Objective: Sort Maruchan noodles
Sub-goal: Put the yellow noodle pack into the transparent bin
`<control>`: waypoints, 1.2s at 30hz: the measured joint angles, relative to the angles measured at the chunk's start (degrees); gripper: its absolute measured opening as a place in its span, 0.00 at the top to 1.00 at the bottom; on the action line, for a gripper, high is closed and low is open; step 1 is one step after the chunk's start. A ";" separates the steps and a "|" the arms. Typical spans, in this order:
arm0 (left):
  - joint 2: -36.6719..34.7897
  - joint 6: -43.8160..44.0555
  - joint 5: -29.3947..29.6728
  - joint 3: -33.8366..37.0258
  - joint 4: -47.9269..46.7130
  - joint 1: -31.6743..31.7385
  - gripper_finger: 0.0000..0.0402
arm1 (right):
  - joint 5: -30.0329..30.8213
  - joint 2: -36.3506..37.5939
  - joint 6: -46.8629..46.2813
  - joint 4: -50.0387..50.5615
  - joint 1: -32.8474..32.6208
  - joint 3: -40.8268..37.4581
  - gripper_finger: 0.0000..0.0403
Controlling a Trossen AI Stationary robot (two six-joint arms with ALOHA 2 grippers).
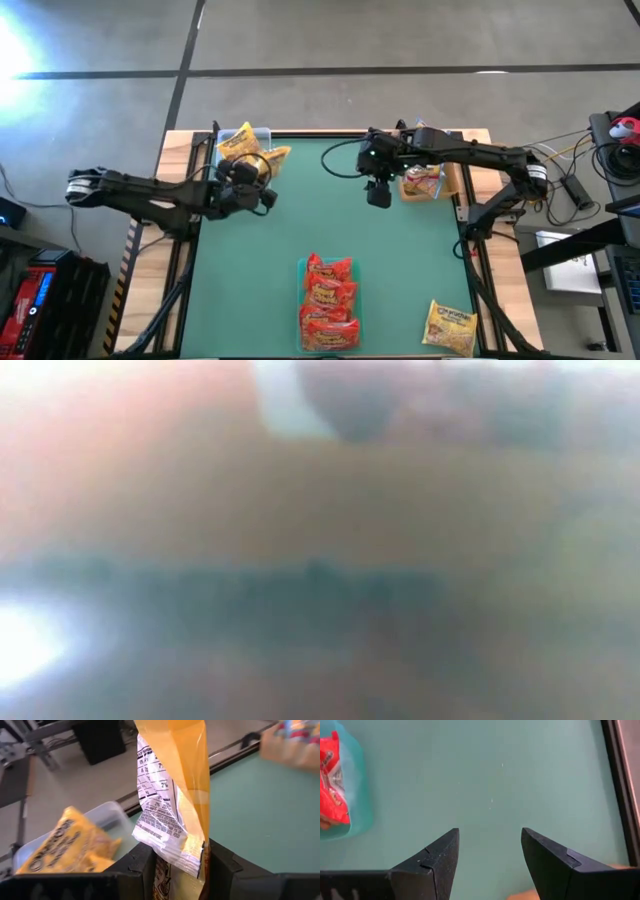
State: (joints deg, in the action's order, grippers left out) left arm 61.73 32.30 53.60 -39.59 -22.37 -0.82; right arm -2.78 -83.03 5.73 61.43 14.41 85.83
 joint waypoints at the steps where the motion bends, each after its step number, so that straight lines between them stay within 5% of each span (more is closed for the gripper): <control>1: -0.43 0.32 0.00 0.00 -1.27 0.53 0.75 | 0.02 0.17 -0.32 0.58 0.00 -0.16 0.50; 23: -9.94 18.18 4.02 0.65 -28.06 1.77 0.75 | -0.05 9.93 -5.32 -4.55 -0.02 -13.23 0.50; 36: -11.26 18.78 -0.66 13.22 -8.04 1.77 0.75 | -0.07 11.68 -4.74 -8.23 -0.02 -15.01 0.50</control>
State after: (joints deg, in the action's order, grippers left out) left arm 50.47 51.09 52.95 -26.37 -30.41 0.95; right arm -2.85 -71.35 0.99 53.21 14.39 70.83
